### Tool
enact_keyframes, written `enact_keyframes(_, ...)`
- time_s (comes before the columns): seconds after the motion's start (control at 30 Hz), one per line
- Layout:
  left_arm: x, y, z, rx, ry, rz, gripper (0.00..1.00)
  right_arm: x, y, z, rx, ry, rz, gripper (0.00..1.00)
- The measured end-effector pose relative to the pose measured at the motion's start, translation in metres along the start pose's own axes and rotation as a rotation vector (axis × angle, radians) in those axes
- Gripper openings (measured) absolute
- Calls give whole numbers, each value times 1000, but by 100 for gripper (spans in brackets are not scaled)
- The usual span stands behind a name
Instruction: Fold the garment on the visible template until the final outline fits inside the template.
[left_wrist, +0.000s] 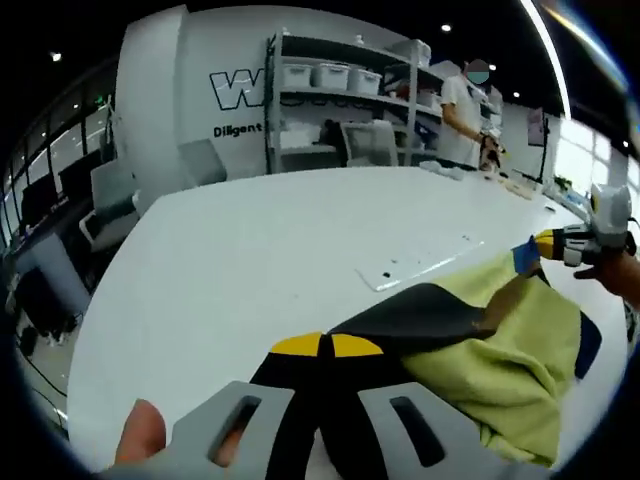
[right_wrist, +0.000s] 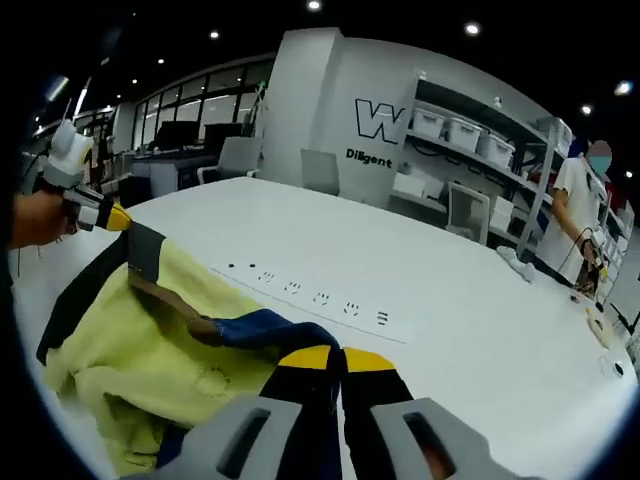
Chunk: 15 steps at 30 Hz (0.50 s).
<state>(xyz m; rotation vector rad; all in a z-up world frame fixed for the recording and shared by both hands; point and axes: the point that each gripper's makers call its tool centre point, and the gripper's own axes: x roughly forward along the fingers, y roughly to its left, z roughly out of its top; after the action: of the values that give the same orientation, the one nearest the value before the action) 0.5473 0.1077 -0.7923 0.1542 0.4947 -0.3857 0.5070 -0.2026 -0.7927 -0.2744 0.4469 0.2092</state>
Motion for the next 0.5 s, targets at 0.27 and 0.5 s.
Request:
enact_keyframes(0.27,3,-4,-29,71,109,30,1,7,7,-24,-16,86,19,0)
enact_keyframes(0.5,-7,2,-38,8,148,43,16,0,12,-22,-29,90,36,0)
